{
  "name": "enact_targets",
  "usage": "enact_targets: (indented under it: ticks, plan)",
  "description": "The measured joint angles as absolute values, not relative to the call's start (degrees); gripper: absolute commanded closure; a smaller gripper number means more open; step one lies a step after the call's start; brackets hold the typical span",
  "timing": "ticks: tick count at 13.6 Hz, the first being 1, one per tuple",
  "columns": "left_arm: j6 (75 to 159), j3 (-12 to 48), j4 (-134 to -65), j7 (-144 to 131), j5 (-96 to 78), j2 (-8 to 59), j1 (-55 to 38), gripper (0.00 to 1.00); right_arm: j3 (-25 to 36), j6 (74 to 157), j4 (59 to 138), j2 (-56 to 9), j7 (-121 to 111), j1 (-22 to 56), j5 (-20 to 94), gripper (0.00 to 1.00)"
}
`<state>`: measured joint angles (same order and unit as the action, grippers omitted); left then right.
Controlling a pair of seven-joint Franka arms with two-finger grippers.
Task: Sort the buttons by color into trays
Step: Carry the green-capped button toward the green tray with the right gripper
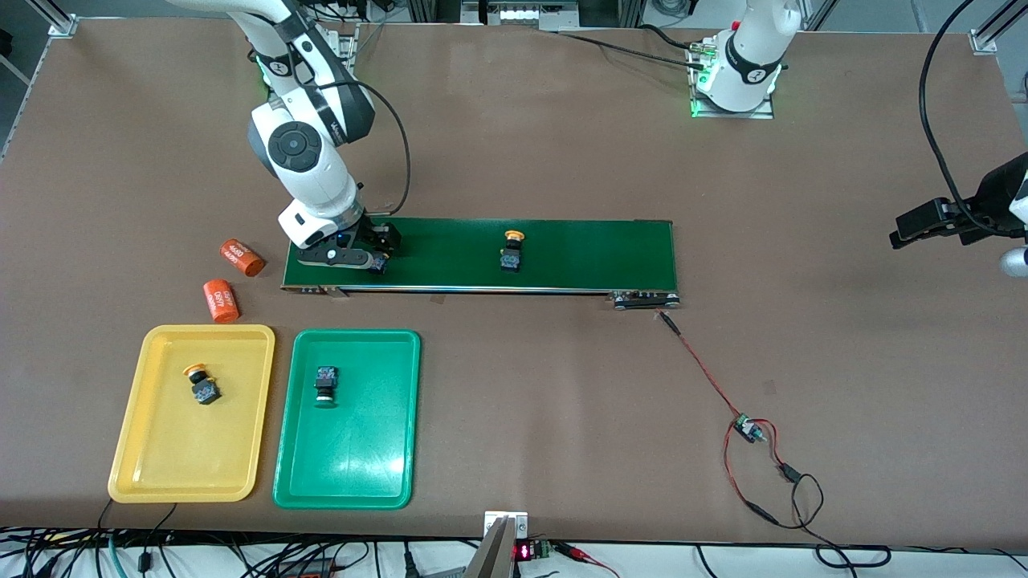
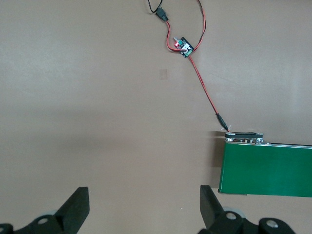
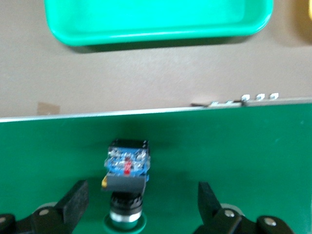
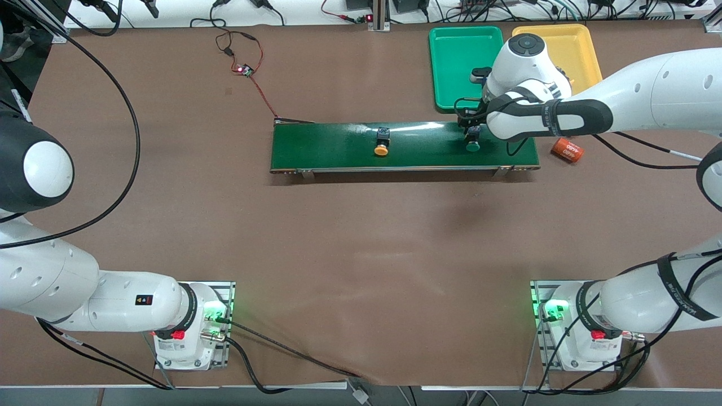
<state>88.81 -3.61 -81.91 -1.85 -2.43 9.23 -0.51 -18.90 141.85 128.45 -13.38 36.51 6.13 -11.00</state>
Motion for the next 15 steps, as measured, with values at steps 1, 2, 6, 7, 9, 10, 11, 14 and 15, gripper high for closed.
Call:
enact_targets:
  ticks: [1, 2, 6, 7, 9, 10, 11, 14, 15]
  plan:
    - [88.79, -3.61, -81.91, -1.85, -2.44, 9.23, -0.51, 0.0, -18.06, 142.44, 128.45, -13.76, 35.32, 6.01, -11.24, 0.06]
    - [88.78, -3.6, -81.91, -1.85, -2.44, 9.23, -0.51, 0.0, -17.51, 142.94, 128.44, -14.24, 34.58, 5.85, -11.25, 0.06]
    - [88.7, -3.6, -81.91, -1.85, -2.44, 9.23, -0.51, 0.0, -17.43, 143.21, 128.0, -14.87, 33.97, 5.72, -11.26, 0.06]
    - [88.67, -3.6, -81.91, -1.85, -2.44, 9.23, -0.51, 0.0, -17.42, 143.22, 127.94, -15.0, 33.97, 5.71, -11.29, 0.06]
    - [88.58, -3.61, -81.91, -1.85, -2.44, 9.24, -0.51, 0.0, -17.41, 143.23, 127.7, -15.39, 33.93, 5.7, -11.36, 0.06]
    - [88.55, -3.61, -81.91, -1.85, -2.44, 9.25, -0.51, 0.0, -17.41, 143.23, 127.61, -15.46, 33.89, 5.7, -11.4, 0.06]
    - [88.53, -3.61, -81.92, -1.85, -2.44, 9.28, -0.5, 0.0, -17.4, 143.23, 127.53, -15.47, 33.86, 5.69, -11.41, 0.07]
    - [88.5, -3.61, -81.92, -1.85, -2.44, 9.32, -0.49, 0.0, -17.34, 143.23, 127.37, -15.47, 33.54, 5.49, -11.44, 0.22]
    - [88.5, -3.61, -81.92, -1.85, -2.44, 9.32, -0.49, 0.0, -17.23, 143.23, 127.37, -15.48, 33.15, 5.39, -11.45, 0.28]
